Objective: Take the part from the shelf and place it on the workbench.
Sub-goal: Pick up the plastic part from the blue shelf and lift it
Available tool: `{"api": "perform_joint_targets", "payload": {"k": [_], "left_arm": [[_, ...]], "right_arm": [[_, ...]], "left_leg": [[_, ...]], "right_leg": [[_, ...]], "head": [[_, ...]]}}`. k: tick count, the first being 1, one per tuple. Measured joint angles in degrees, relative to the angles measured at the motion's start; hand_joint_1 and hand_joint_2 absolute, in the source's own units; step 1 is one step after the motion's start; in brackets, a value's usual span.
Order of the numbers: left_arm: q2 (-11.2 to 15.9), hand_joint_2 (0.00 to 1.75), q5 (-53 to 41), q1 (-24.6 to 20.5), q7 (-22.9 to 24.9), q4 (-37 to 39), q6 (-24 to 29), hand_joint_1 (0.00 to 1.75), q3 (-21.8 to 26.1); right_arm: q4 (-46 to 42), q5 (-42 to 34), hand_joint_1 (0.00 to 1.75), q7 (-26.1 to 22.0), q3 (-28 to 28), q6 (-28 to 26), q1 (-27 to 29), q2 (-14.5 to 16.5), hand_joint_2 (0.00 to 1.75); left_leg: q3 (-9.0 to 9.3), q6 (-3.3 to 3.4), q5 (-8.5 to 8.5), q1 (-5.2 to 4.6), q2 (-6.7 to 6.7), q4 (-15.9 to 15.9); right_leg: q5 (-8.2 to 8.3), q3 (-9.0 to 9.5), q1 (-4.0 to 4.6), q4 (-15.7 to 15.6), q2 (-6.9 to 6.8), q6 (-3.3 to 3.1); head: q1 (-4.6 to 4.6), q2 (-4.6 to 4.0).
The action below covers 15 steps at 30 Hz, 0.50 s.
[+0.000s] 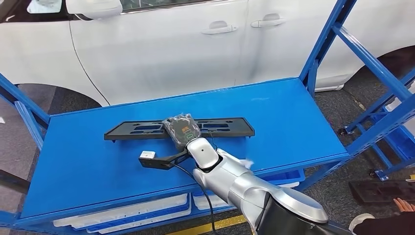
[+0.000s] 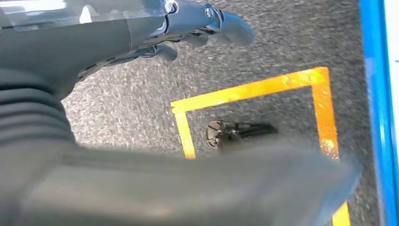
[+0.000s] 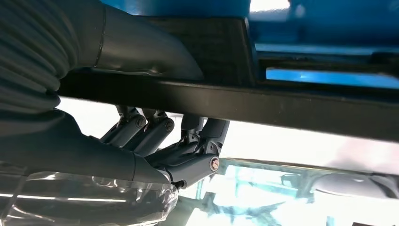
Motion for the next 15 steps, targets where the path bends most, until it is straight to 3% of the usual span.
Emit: {"api": "perform_joint_targets", "payload": {"k": [3, 4, 5, 6, 9, 11, 15], "left_arm": [[0.0, 1.75, 0.0, 0.1, -0.8, 0.0, 1.0, 0.00, 0.5], [0.0, 1.75, 0.0, 0.1, -1.0, 0.0, 1.3, 0.00, 0.7], [0.0, 1.75, 0.0, 0.2, -1.2, 0.0, 1.5, 0.00, 0.8], [0.0, 1.75, 0.1, 0.2, -1.4, 0.0, 1.7, 0.00, 1.0], [0.0, 1.75, 0.8, 0.2, -2.8, 0.0, 1.8, 0.00, 1.8], [-0.1, 1.75, 1.9, 0.2, -5.3, 0.0, 1.6, 0.00, 2.8], [-0.4, 1.75, 4.7, 0.2, -10.3, 0.0, 0.5, 0.00, 5.6]], "right_arm": [[-0.1, -0.1, 1.75, -1.0, -1.0, -2.0, -0.2, 0.1, 1.75], [-0.2, -0.2, 1.75, -1.4, -1.4, -2.7, -0.2, 0.1, 1.75], [-0.4, -0.3, 1.75, -1.7, -1.8, -3.3, -0.2, 0.1, 1.75], [-0.6, -0.4, 1.75, -2.1, -2.3, -4.0, -0.3, 0.1, 1.75], [-2.5, -0.8, 1.75, -4.8, -4.7, -6.5, -0.5, 0.1, 1.75], [-5.6, -2.3, 1.75, -10.1, -8.4, -7.4, -0.1, 0.1, 1.75], [-17.3, -14.1, 1.75, -25.9, -20.6, -6.7, 3.2, 0.0, 1.75]], "left_leg": [[-4.39, -0.54, -5.01, 0.16, 0.05, 9.7], [-5.93, -0.71, -6.01, 0.20, 0.05, 12.9], [-6.71, -0.85, -5.95, 0.24, 0.06, 14.3], [-6.46, -0.94, -4.81, 0.30, 0.08, 13.5], [-1.61, -0.82, 0.57, 0.40, 0.26, 2.8], [-0.02, -0.29, 1.34, 0.22, 0.25, -0.8], [-0.13, 1.12, 1.42, 0.42, 0.01, -1.1]], "right_leg": [[0.16, 0.18, -0.03, -0.4, -0.09, -0.47], [0.12, 0.18, 0.02, -0.3, -0.09, -0.52], [0.06, 0.20, 0.04, -0.3, -0.07, -0.52], [-0.03, 0.24, 0.02, -0.2, -0.03, -0.47], [-0.63, 0.36, 0.06, 0.5, 0.13, 0.06], [-0.85, 0.07, 0.27, 0.9, 0.22, 0.61], [-1.74, -0.62, 0.34, 2.0, 0.20, 1.69]], "head": [[-0.10, -0.01], [-0.09, -0.01], [-0.09, -0.01], [-0.10, 0.00], [-0.10, -0.01], [-0.09, 0.01], [0.05, 0.01]]}}
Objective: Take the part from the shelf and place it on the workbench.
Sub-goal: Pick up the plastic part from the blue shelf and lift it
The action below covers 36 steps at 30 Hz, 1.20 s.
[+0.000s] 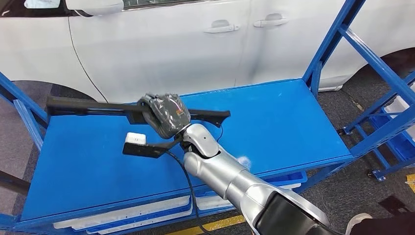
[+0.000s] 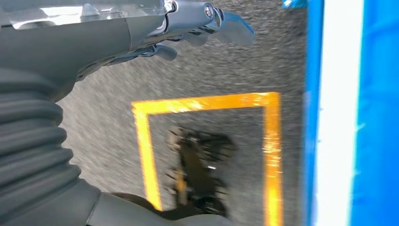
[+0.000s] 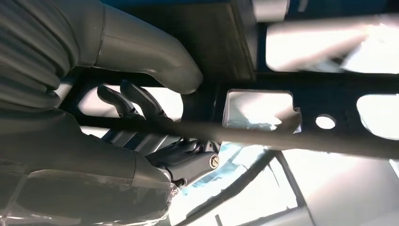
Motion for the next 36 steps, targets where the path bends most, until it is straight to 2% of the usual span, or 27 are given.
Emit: {"api": "perform_joint_targets", "payload": {"k": [2, 6, 8, 9, 10, 12, 14, 16, 18, 20, 21, 22, 23, 25, 26, 27, 30, 31, 32, 33, 35, 36], "left_arm": [[-0.1, 1.75, 0.7, 0.0, -1.0, 0.0, -0.5, 0.00, 1.0], [-0.1, 1.75, 0.8, 0.0, -1.1, 0.0, -0.6, 0.00, 1.2], [-0.1, 1.75, 1.8, 0.0, -1.7, 0.0, -1.3, 0.00, 2.6], [-0.3, 1.75, 2.7, 0.1, -2.2, 0.0, -2.0, 0.00, 4.1], [-0.6, 1.75, 3.7, 0.2, -2.6, 0.0, -2.6, 0.00, 5.8], [-1.2, 1.75, 4.7, 0.3, -3.0, 0.0, -3.2, 0.00, 8.2], [-1.5, 1.75, 4.9, 0.4, -3.1, 0.0, -3.0, 0.00, 9.2], [-1.7, 1.75, 4.9, 0.5, -3.0, 0.0, -2.7, 0.00, 9.9], [-1.8, 1.75, 4.8, 0.5, -2.7, 0.0, -2.3, 0.00, 10.5], [-1.9, 1.75, 4.8, 0.5, -2.1, 0.0, -2.1, 0.00, 11.0], [-1.9, 1.75, 4.7, 0.6, -1.6, 0.0, -2.0, 0.00, 11.1], [-1.9, 1.75, 4.6, 0.6, -1.2, 0.0, -1.8, 0.00, 11.3], [-1.9, 1.75, 4.5, 0.7, -0.8, 0.0, -1.6, 0.00, 11.4], [-2.0, 1.75, 4.4, 0.7, 0.0, 0.0, -1.0, 0.00, 11.6], [-2.0, 1.75, 4.3, 0.6, 0.4, 0.0, -0.7, 0.00, 11.8], [-2.0, 1.75, 4.3, 0.6, 0.7, 0.0, -0.3, 0.00, 11.9], [-2.2, 1.75, 4.4, 0.6, 1.3, 0.0, 0.3, 0.00, 12.3], [-2.3, 1.75, 4.4, 0.6, 1.4, 0.0, 0.5, 0.00, 12.4], [-2.4, 1.75, 4.4, 0.6, 1.5, 0.0, 0.7, 0.00, 12.5], [-2.5, 1.75, 4.4, 0.5, 1.6, 0.0, 0.8, 0.00, 12.6], [-2.6, 1.75, 4.3, 0.5, 1.7, 0.0, 0.9, 0.00, 12.7], [-2.6, 1.75, 4.2, 0.5, 1.8, 0.0, 0.9, 0.00, 12.7]], "right_arm": [[-4.8, -6.3, 1.75, -3.9, -3.6, 0.7, 1.2, -0.2, 1.75], [-5.9, -7.6, 1.75, -4.5, -4.3, 1.1, 1.5, -0.3, 1.75], [-13.3, -16.9, 1.75, -5.8, -7.8, 5.7, 3.4, -1.2, 1.75], [-21.7, -27.4, 1.75, -6.8, -11.4, 12.8, 5.8, -2.6, 1.75], [-31.4, -38.6, 1.75, -8.1, -15.2, 21.2, 8.5, -4.5, 1.75], [-45.6, -52.5, 1.75, -9.7, -20.1, 35.0, 13.3, -8.1, 1.75], [-51.3, -54.1, 1.75, -10.6, -21.2, 39.3, 16.3, -9.8, 1.75], [-55.4, -54.0, 1.75, -11.5, -21.5, 42.0, 19.2, -10.7, 1.75], [-58.4, -53.3, 1.75, -12.1, -21.4, 44.2, 21.6, -11.4, 1.75], [-60.6, -52.5, 1.75, -12.3, -21.0, 45.9, 23.7, -12.1, 1.75], [-61.5, -52.1, 1.75, -12.4, -20.6, 46.5, 24.7, -12.5, 1.75], [-62.3, -51.6, 1.75, -12.5, -20.2, 47.0, 25.6, -12.9, 1.75], [-63.1, -51.2, 1.75, -12.7, -19.9, 47.5, 26.3, -13.3, 1.75], [-64.5, -50.7, 1.75, -13.0, -19.3, 48.2, 27.4, -14.0, 1.75], [-65.2, -50.5, 1.75, -13.1, -19.1, 48.5, 27.6, -14.3, 1.75], [-65.7, -50.4, 1.75, -13.2, -18.9, 48.7, 27.8, -14.6, 1.75], [-66.7, -50.3, 1.75, -13.2, -18.4, 49.2, 27.9, -15.1, 1.75], [-67.0, -50.2, 1.75, -13.2, -18.3, 49.4, 27.9, -15.3, 1.75], [-67.2, -50.1, 1.75, -13.1, -18.2, 49.6, 27.9, -15.5, 1.75], [-67.5, -50.1, 1.75, -12.9, -18.1, 49.8, 27.9, -15.7, 1.75], [-67.7, -50.2, 1.75, -12.5, -17.9, 50.3, 27.9, -16.1, 1.75], [-67.7, -50.3, 1.75, -12.2, -17.8, 50.5, 27.8, -16.4, 1.75]], "left_leg": [[0.05, 0.45, 0.12, 0.14, -0.04, -0.2], [0.04, 0.56, 0.10, 0.14, -0.05, -0.2], [0.03, 0.75, 0.04, 0.03, -0.16, -0.1], [0.08, 0.87, -0.05, -0.14, -0.30, -0.1], [0.09, 0.90, -0.17, -0.40, -0.44, 0.0], [0.15, 0.63, -0.37, -0.68, -0.61, 0.1], [0.32, 0.06, -0.43, -0.67, -0.51, -0.2], [0.39, -0.47, -1.09, -0.69, -0.26, 0.3], [-1.30, -0.86, -3.85, -0.64, -0.05, 4.6], [-4.59, -1.20, -7.37, -0.57, 0.01, 11.9], [-5.73, -1.34, -8.19, -0.55, 0.02, 14.5], [-5.95, -1.44, -8.01, -0.53, 0.02, 15.0], [-5.04, -1.47, -6.84, -0.49, 0.03, 13.4], [-0.99, -1.31, -3.53, -0.41, 0.05, 5.9], [0.67, -1.04, -2.36, -0.46, 0.01, 2.6], [1.62, -0.74, -1.78, -0.55, -0.04, 0.7], [1.57, 0.32, -1.15, -0.67, -0.09, 0.1], [1.44, 0.72, -0.78, -0.58, -0.03, -0.1], [1.21, 1.13, -0.34, -0.47, 0.05, -0.3], [0.86, 1.45, 0.10, -0.39, 0.12, -0.5], [-0.19, 1.72, 0.87, -0.45, 0.16, -0.4], [-0.79, 1.71, 1.26, -0.48, 0.17, -0.4]], "right_leg": [[-1.25, -0.72, -0.09, 1.7, 0.00, 0.41], [-1.72, -1.09, -0.12, 2.4, -0.01, 0.50], [-4.21, -4.35, -0.28, 8.8, -0.01, 0.77], [-3.50, -4.75, -0.29, 9.1, -0.01, 0.59], [-2.63, -4.58, -0.19, 8.2, -0.06, 0.24], [1.56, -1.14, 0.25, 0.0, -0.20, -0.71], [1.80, -0.56, 0.40, -1.4, -0.22, -1.06], [2.08, 0.00, 0.03, -2.2, -0.24, -1.41], [2.31, 0.55, -0.30, -2.9, -0.35, -1.75], [2.31, 0.63, -0.26, -2.8, -0.38, -1.96], [2.31, 0.58, -0.24, -2.7, -0.39, -1.98], [2.31, 0.50, -0.24, -2.5, -0.38, -1.97], [2.27, 0.39, -0.26, -2.2, -0.35, -1.92], [2.08, 0.19, -0.24, -1.7, -0.27, -1.65], [2.01, 0.07, -0.15, -1.4, -0.22, -1.43], [2.00, -0.04, -0.07, -1.2, -0.19, -1.16], [2.32, -0.28, -0.04, -1.1, -0.13, -0.28], [1.77, -0.50, -0.11, -0.6, -0.10, 0.04], [0.42, -1.03, -0.19, 0.7, -0.07, 0.34], [-1.73, -1.90, -0.30, 3.1, -0.05, 0.61], [-6.76, -4.22, -0.55, 10.3, -0.04, 1.05], [-8.30, -4.93, -0.64, 13.4, -0.05, 1.20]], "head": [[0.27, 0.01], [0.39, 0.01], [0.40, 0.00], [0.44, -0.01], [0.44, -0.01], [0.58, 0.00], [0.70, 0.00], [0.66, -0.01], [0.54, -0.01], [0.48, -0.01], [0.47, -0.01], [0.47, -0.01], [0.46, -0.01], [0.46, -0.01], [0.49, -0.01], [0.51, -0.01], [0.53, -0.01], [0.56, -0.01], [0.62, -0.01], [0.68, -0.01], [0.76, -0.01], [0.77, -0.01]]}}
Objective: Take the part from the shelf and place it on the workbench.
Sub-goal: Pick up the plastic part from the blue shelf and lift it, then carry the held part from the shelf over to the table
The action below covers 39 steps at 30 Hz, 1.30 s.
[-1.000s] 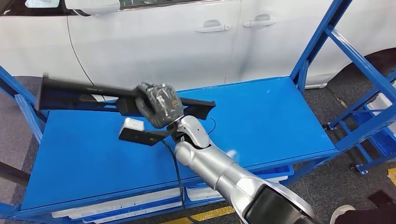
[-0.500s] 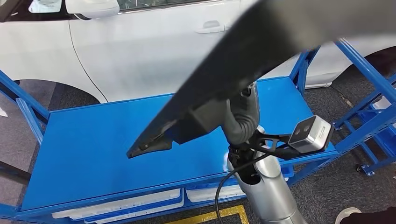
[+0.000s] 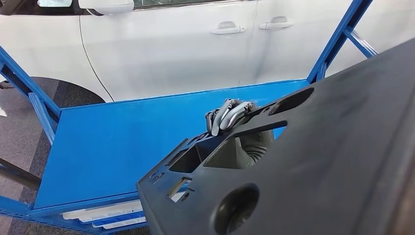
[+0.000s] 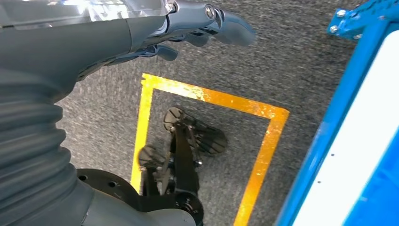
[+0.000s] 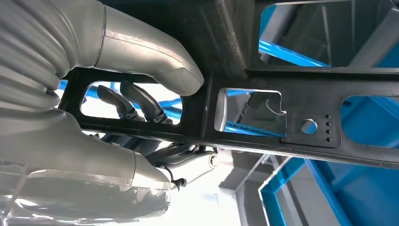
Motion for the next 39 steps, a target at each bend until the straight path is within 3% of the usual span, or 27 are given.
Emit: {"api": "perform_joint_targets", "payload": {"k": [1, 2, 4, 6, 7, 10, 11, 12, 14, 15, 16, 17, 18, 20, 22, 24, 26, 28, 30, 31, 32, 33, 34, 36, 37, 39], "left_arm": [[0.0, 1.75, -0.1, 0.0, 0.0, 0.0, 0.0, 0.00, 0.0], [-0.1, 1.75, -0.3, 0.0, 0.0, 0.0, 0.0, 0.00, 0.0], [-0.2, 1.75, -0.5, 0.0, 0.0, 0.0, -0.1, 0.00, 0.0], [-0.2, 1.75, -0.8, 0.0, 0.0, 0.0, -0.3, 0.00, 0.0], [-0.2, 1.75, -0.9, 0.0, 0.0, 0.0, -0.4, 0.00, 0.0], [-0.3, 1.75, -1.0, 0.1, 0.0, 0.0, -0.3, 0.00, 0.1], [-0.4, 1.75, -1.0, 0.2, -0.1, 0.0, -0.2, 0.00, 0.2], [-0.4, 1.75, -1.0, 0.3, -0.1, 0.0, -0.1, 0.00, 0.3], [-0.6, 1.75, -1.0, 0.3, -0.2, 0.0, 0.1, 0.00, 0.5], [-0.7, 1.75, -1.0, 0.3, -0.2, 0.0, 0.1, 0.00, 0.6], [-0.7, 1.75, -1.0, 0.3, -0.3, 0.0, 0.0, 0.00, 0.7], [-0.7, 1.75, -1.0, 0.2, -0.3, 0.0, 0.0, 0.00, 0.8], [-0.7, 1.75, -1.1, 0.2, -0.3, 0.0, -0.1, 0.00, 0.9], [-0.7, 1.75, -1.2, 0.1, -0.4, -0.1, -0.3, 0.00, 1.0], [-0.7, 1.75, -1.3, -0.1, -0.4, -0.1, -0.4, 0.00, 1.0], [-0.7, 1.75, -1.3, -0.1, -0.4, -0.1, -0.4, 0.00, 1.1], [-0.9, 1.75, -1.2, 0.0, -0.4, -0.1, -0.2, 0.00, 1.2], [-1.1, 1.75, -1.0, 0.0, -0.5, -0.1, 0.0, 0.00, 1.4], [-1.2, 1.75, -0.9, 0.0, -0.7, -0.1, 0.1, 0.00, 1.5], [-1.3, 1.75, -0.9, 0.1, -0.7, -0.1, 0.1, 0.00, 1.6], [-1.4, 1.75, -0.9, 0.1, -0.7, -0.1, 0.1, 0.00, 1.7], [-1.5, 1.75, -0.9, 0.2, -0.7, -0.1, 0.1, 0.00, 1.8], [-1.6, 1.75, -0.9, 0.2, -0.7, -0.1, 0.1, 0.00, 1.9], [-1.7, 1.75, -1.0, 0.2, -0.7, -0.1, 0.0, 0.00, 2.1], [-1.7, 1.75, -1.1, 0.2, -0.7, -0.1, 0.0, 0.00, 2.2], [-1.7, 1.75, -1.2, 0.2, -0.7, -0.1, -0.1, 0.00, 2.4]], "right_arm": [[0.0, -0.3, 1.75, 0.2, 0.1, 0.3, -0.1, -0.3, 1.75], [0.0, -0.8, 1.75, 0.3, 0.2, 0.6, -0.3, -0.6, 1.75], [0.0, -1.7, 1.75, 0.5, 0.3, 1.2, -1.1, -1.1, 1.75], [0.1, -2.8, 1.75, 0.4, 0.5, 1.6, -1.9, -1.6, 1.75], [0.2, -3.4, 1.75, 0.2, 0.6, 1.9, -2.3, -2.1, 1.75], [0.9, -5.2, 1.75, -0.9, 0.8, 3.1, -3.0, -3.4, 1.75], [1.3, -5.6, 1.75, -1.3, 1.0, 3.5, -3.2, -3.7, 1.75], [1.7, -6.0, 1.75, -1.7, 1.1, 4.0, -3.5, -4.0, 1.75], [2.4, -6.6, 1.75, -2.0, 1.4, 4.4, -4.0, -4.4, 1.75], [2.7, -6.9, 1.75, -1.8, 1.6, 4.3, -4.2, -4.5, 1.75], [2.9, -7.3, 1.75, -1.5, 1.7, 4.2, -4.5, -4.6, 1.75], [3.0, -7.5, 1.75, -1.1, 1.9, 4.1, -4.8, -4.6, 1.75], [3.1, -7.8, 1.75, -0.8, 2.0, 4.1, -5.0, -4.6, 1.75], [3.2, -8.0, 1.75, -0.4, 2.3, 4.0, -5.4, -4.7, 1.75], [3.2, -8.0, 1.75, -0.3, 2.5, 4.1, -5.6, -4.7, 1.75], [3.2, -8.1, 1.75, -0.2, 2.9, 4.3, -5.6, -4.7, 1.75], [3.3, -8.1, 1.75, -0.3, 3.2, 4.9, -5.5, -4.7, 1.75], [3.6, -8.0, 1.75, -0.5, 3.4, 5.4, -5.3, -4.8, 1.75], [4.0, -7.9, 1.75, -0.6, 3.7, 5.8, -5.2, -4.9, 1.75], [4.2, -7.8, 1.75, -0.7, 3.8, 5.9, -5.1, -4.9, 1.75], [4.4, -7.8, 1.75, -0.7, 3.9, 6.0, -5.1, -4.9, 1.75], [4.6, -7.8, 1.75, -0.8, 4.0, 6.1, -5.2, -4.9, 1.75], [4.8, -7.9, 1.75, -0.7, 4.1, 6.2, -5.5, -5.0, 1.75], [5.2, -8.3, 1.75, -0.6, 4.2, 6.4, -6.2, -5.0, 1.75], [5.4, -8.6, 1.75, -0.6, 4.3, 6.4, -6.5, -5.1, 1.75], [5.7, -9.2, 1.75, -0.7, 4.4, 6.3, -7.0, -5.6, 1.75]], "left_leg": [[-0.65, -0.05, 0.41, -0.01, 0.00, 0.1], [-1.31, -0.14, 0.83, -0.01, -0.01, 0.3], [-2.42, -0.45, 1.67, -0.01, -0.08, 0.5], [-2.97, -1.01, 2.56, -0.09, -0.17, 0.5], [-3.03, -1.36, 3.06, -0.10, -0.19, 0.4], [-3.36, -2.37, 4.11, -0.02, -0.25, -0.2], [-3.85, -2.56, 2.92, 0.02, -0.24, 0.5], [-4.61, -2.71, 0.59, 0.07, -0.22, 2.5], [-6.42, -2.85, -5.66, 0.20, -0.15, 9.5], [-7.03, -2.95, -7.64, 0.23, -0.15, 13.2], [-7.01, -3.00, -8.24, 0.22, -0.15, 15.8], [-6.07, -2.98, -7.54, 0.21, -0.15, 16.6], [-4.14, -2.86, -6.14, 0.20, -0.14, 15.3], [2.05, -2.36, -4.62, -0.01, -0.13, 8.0], [6.59, -1.84, -5.65, -0.35, -0.14, 1.1], [7.17, -1.37, -5.94, -0.57, -0.17, -0.9], [6.37, -0.70, -4.79, -0.43, 0.03, -1.1], [5.13, -0.10, -3.40, -0.25, 0.34, -1.3], [3.35, 0.12, -2.05, -0.30, 0.44, -1.2], [2.38, 0.07, -1.37, -0.32, 0.44, -1.1], [1.39, -0.02, -0.73, -0.31, 0.44, -0.9], [0.43, -0.15, -0.16, -0.31, 0.44, -0.7], [-0.50, -0.33, 0.39, -0.30, 0.42, -0.4], [-1.85, -0.85, 1.36, -0.38, 0.35, 0.1], [-2.15, -1.17, 1.86, -0.41, 0.32, 0.2], [-2.31, -1.90, 2.99, -0.33, 0.28, -0.2]], "right_leg": [[-0.43, 0.14, -0.08, 1.4, 0.00, 0.07], [0.19, 1.33, -0.15, 0.7, 0.00, 0.07], [2.76, 6.60, -0.25, -6.2, 0.01, -0.22], [3.99, 11.23, 0.04, -13.2, 0.04, -0.70], [4.06, 12.21, 0.23, -14.9, 0.06, -0.96], [5.39, 11.41, 0.34, -15.8, -0.06, -1.99], [6.14, 10.82, 0.24, -16.0, -0.16, -2.42], [6.94, 10.11, 0.11, -16.2, -0.25, -2.81], [8.33, 8.46, 0.20, -16.2, -0.34, -3.27], [8.97, 7.60, 0.30, -16.1, -0.37, -3.33], [9.56, 6.71, 0.41, -15.9, -0.40, -3.33], [10.12, 5.80, 0.50, -15.8, -0.43, -3.29], [10.63, 4.93, 0.57, -15.5, -0.44, -3.22], [11.50, 3.56, 0.72, -15.0, -0.44, -2.95], [12.31, 2.86, 0.79, -14.7, -0.54, -2.41], [13.24, 2.59, 0.72, -14.8, -0.68, -1.68], [12.49, 1.97, 0.50, -14.1, -0.53, -1.01], [7.89, 0.27, 0.19, -10.0, -0.31, -0.44], [2.81, -1.75, -0.09, -2.5, -0.27, 0.08], [2.01, -2.11, -0.22, 0.4, -0.27, 0.28], [2.56, -1.67, -0.34, 1.7, -0.27, 0.42], [4.04, -0.25, -0.45, 1.0, -0.27, 0.46], [5.57, 2.27, -0.54, -1.8, -0.27, 0.41], [5.83, 8.23, -0.44, -9.9, -0.20, -0.06], [5.34, 10.23, -0.28, -13.0, -0.14, -0.40], [5.17, 10.93, 0.13, -15.1, -0.08, -1.26]], "head": [[0.00, 0.00], [0.00, 0.00], [-0.03, 0.01], [-0.29, 0.01], [-0.53, 0.01], [-1.05, 0.01], [-1.21, 0.01], [-1.49, 0.00], [-2.02, 0.00], [-2.15, 0.00], [-2.15, 0.00], [-2.16, 0.00], [-2.16, 0.00], [-2.17, 0.00], [-2.14, 0.01], [-2.11, 0.01], [-2.10, 0.00], [-1.99, 0.00], [-1.90, 0.00], [-1.90, 0.00], [-1.91, 0.00], [-1.90, 0.00], [-1.91, 0.00], [-1.97, 0.01], [-1.91, 0.01], [-1.63, 0.01]]}}
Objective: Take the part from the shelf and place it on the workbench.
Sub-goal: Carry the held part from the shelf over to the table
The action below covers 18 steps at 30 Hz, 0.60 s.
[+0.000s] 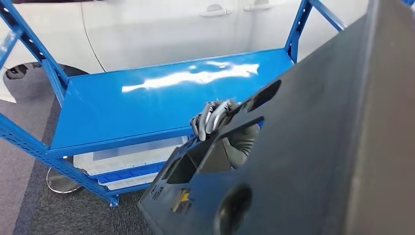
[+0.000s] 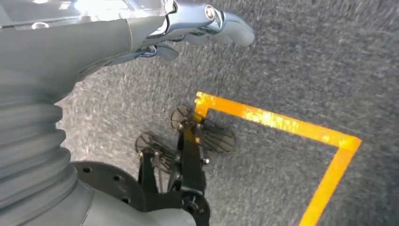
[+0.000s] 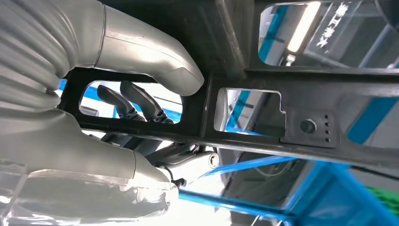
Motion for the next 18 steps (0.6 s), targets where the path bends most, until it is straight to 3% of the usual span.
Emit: {"api": "perform_joint_targets", "payload": {"k": [2, 3, 4, 6, 7, 8, 9, 11, 13, 14, 16, 17, 18], "left_arm": [[0.0, 1.75, -0.1, 0.2, 0.0, 0.0, -0.1, 0.00, 0.1], [0.0, 1.75, -0.2, 0.3, 0.0, 0.0, -0.1, 0.00, 0.2], [0.0, 1.75, -0.2, 0.3, 0.0, 0.0, -0.1, 0.00, 0.2], [0.0, 1.75, -0.3, 0.4, 0.0, 0.0, -0.2, 0.00, 0.3], [0.0, 1.75, -0.3, 0.4, 0.0, 0.0, -0.2, 0.00, 0.4], [0.0, 1.75, -0.3, 0.4, -0.1, 0.0, -0.2, 0.00, 0.4], [0.0, 1.75, -0.4, 0.4, -0.1, 0.0, -0.2, 0.00, 0.5], [0.0, 1.75, -0.5, 0.3, -0.2, 0.0, -0.3, 0.00, 0.6], [0.1, 1.75, -0.7, 0.2, -0.2, 0.0, -0.4, 0.00, 0.6], [0.1, 1.75, -0.8, 0.1, -0.2, 0.0, -0.4, 0.00, 0.7], [0.1, 1.75, -1.0, 0.0, -0.2, 0.0, -0.4, 0.00, 0.8], [0.1, 1.75, -1.0, 0.1, -0.2, 0.0, -0.3, 0.00, 0.8], [0.0, 1.75, -1.0, 0.1, -0.2, 0.0, -0.3, 0.00, 0.9]], "right_arm": [[0.5, -0.7, 1.75, -0.3, 0.1, -0.1, -0.4, -0.6, 1.75], [0.8, -1.1, 1.75, -0.5, 0.2, -0.3, -0.8, -0.9, 1.75], [1.1, -1.5, 1.75, -0.6, 0.4, -0.5, -1.2, -1.2, 1.75], [1.7, -2.4, 1.75, -0.8, 0.6, -0.9, -2.1, -1.7, 1.75], [2.0, -2.8, 1.75, -0.8, 0.8, -1.0, -2.4, -2.0, 1.75], [2.2, -3.1, 1.75, -0.7, 1.0, -1.2, -2.6, -2.3, 1.75], [2.4, -3.4, 1.75, -0.6, 1.2, -1.6, -2.9, -2.6, 1.75], [2.6, -3.8, 1.75, -0.4, 1.6, -2.3, -3.4, -3.0, 1.75], [2.7, -4.1, 1.75, -0.3, 1.9, -2.8, -4.0, -3.4, 1.75], [2.6, -4.2, 1.75, -0.4, 2.1, -3.0, -4.2, -3.6, 1.75], [2.6, -4.0, 1.75, -0.5, 2.5, -3.2, -4.4, -3.9, 1.75], [2.6, -3.8, 1.75, -0.6, 2.7, -3.2, -4.5, -4.1, 1.75], [2.6, -3.6, 1.75, -0.7, 3.0, -3.3, -4.4, -4.3, 1.75]], "left_leg": [[-0.61, -0.63, -0.08, 0.20, -0.07, 0.1], [-1.27, -0.89, -1.82, 0.22, -0.11, 1.4], [-2.13, -1.07, -4.60, 0.28, -0.14, 3.8], [-3.75, -1.38, -10.61, 0.27, -0.14, 11.1], [-4.07, -1.44, -11.92, 0.26, -0.14, 14.4], [-3.69, -1.44, -11.78, 0.26, -0.14, 16.5], [-2.39, -1.37, -10.52, 0.25, -0.14, 16.6], [3.09, -0.97, -8.08, 0.20, -0.14, 11.3], [9.31, -0.47, -9.14, -0.02, -0.15, 2.7], [11.00, -0.24, -10.02, -0.19, -0.17, 0.0], [11.18, 0.24, -9.89, -0.31, -0.16, -1.4], [10.78, 0.58, -9.31, -0.24, -0.05, -1.6], [10.22, 1.01, -8.62, -0.12, 0.10, -1.6]], "right_leg": [[1.36, -0.96, -0.07, -0.5, -0.21, -0.94], [2.26, -1.69, -0.19, -0.8, -0.31, -1.39], [3.16, -2.55, -0.25, -1.0, -0.38, -1.72], [4.72, -4.45, -0.04, -1.0, -0.37, -2.01], [5.44, -5.42, 0.09, -0.9, -0.39, -2.03], [6.14, -6.43, 0.19, -0.8, -0.44, -2.00], [6.83, -7.45, 0.27, -0.6, -0.47, -1.94], [8.08, -9.16, 0.35, -0.2, -0.51, -1.72], [9.22, -10.06, 0.49, 0.0, -0.56, -1.26], [9.80, -10.21, 0.50, 0.0, -0.62, -0.95], [10.88, -10.33, 0.42, -0.3, -0.72, -0.25], [10.60, -10.58, 0.31, -0.1, -0.61, 0.08], [9.19, -11.06, 0.21, 0.9, -0.48, 0.37]], "head": [[0.24, 0.00], [0.21, -0.01], [0.15, -0.01], [0.10, -0.01], [0.10, -0.01], [0.10, -0.01], [0.10, -0.01], [0.09, -0.01], [0.13, 0.01], [0.08, 0.01], [0.04, 0.01], [-0.02, 0.01], [0.08, 0.01]]}}
